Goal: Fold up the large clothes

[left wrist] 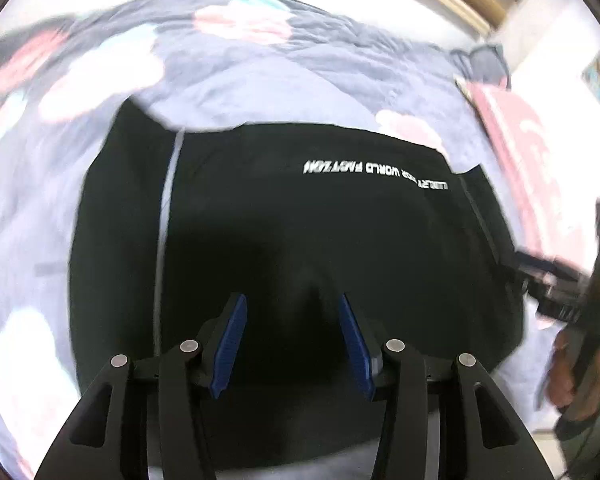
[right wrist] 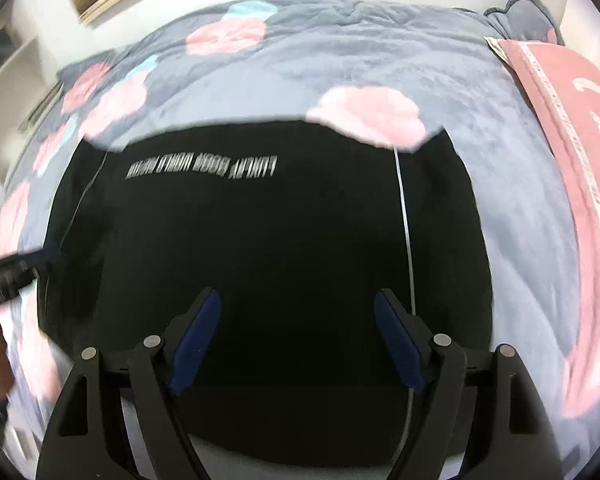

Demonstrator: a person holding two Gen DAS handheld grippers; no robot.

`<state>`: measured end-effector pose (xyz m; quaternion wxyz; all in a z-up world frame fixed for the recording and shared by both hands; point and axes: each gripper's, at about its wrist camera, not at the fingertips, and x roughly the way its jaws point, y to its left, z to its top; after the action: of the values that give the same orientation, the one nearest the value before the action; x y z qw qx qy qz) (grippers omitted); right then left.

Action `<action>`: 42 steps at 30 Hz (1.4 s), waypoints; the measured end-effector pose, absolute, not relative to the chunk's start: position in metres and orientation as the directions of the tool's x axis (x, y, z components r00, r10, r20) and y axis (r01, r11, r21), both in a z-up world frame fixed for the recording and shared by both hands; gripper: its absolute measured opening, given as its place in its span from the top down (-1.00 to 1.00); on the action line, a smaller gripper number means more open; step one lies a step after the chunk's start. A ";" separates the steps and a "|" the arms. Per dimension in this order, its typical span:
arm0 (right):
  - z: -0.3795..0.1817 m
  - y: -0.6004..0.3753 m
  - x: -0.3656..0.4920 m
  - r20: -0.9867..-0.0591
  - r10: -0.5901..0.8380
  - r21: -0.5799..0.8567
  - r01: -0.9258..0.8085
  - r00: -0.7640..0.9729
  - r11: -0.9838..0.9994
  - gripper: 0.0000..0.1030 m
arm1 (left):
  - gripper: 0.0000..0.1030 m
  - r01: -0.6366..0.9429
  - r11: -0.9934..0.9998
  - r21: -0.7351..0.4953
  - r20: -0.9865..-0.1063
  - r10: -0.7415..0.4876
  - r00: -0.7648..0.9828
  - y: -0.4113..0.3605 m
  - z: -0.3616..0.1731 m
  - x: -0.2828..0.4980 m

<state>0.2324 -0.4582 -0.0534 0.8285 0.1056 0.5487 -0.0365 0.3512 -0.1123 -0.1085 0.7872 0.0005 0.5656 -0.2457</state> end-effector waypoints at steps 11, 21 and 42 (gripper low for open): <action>-0.137 -0.412 0.222 -0.980 -0.037 -0.003 0.172 0.194 0.985 -0.64 | 0.04 0.254 0.941 -0.223 -0.961 -0.256 0.104 -0.115 -0.185 0.335; -0.058 -0.470 0.196 -0.924 -0.035 0.097 0.323 0.381 0.941 -0.62 | 0.03 0.295 0.940 -0.172 -0.933 -0.251 0.256 -0.093 -0.128 0.316; -0.030 -0.593 0.154 -0.901 -0.192 0.029 0.496 0.389 0.868 -0.92 | -0.22 0.240 0.930 -0.277 -0.891 -0.342 0.298 0.014 -0.097 0.407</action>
<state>0.1541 -0.5934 -0.0304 0.8200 0.1484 0.5116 -0.2096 0.4069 0.0136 -0.0970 0.8042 -0.0453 0.5643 -0.1810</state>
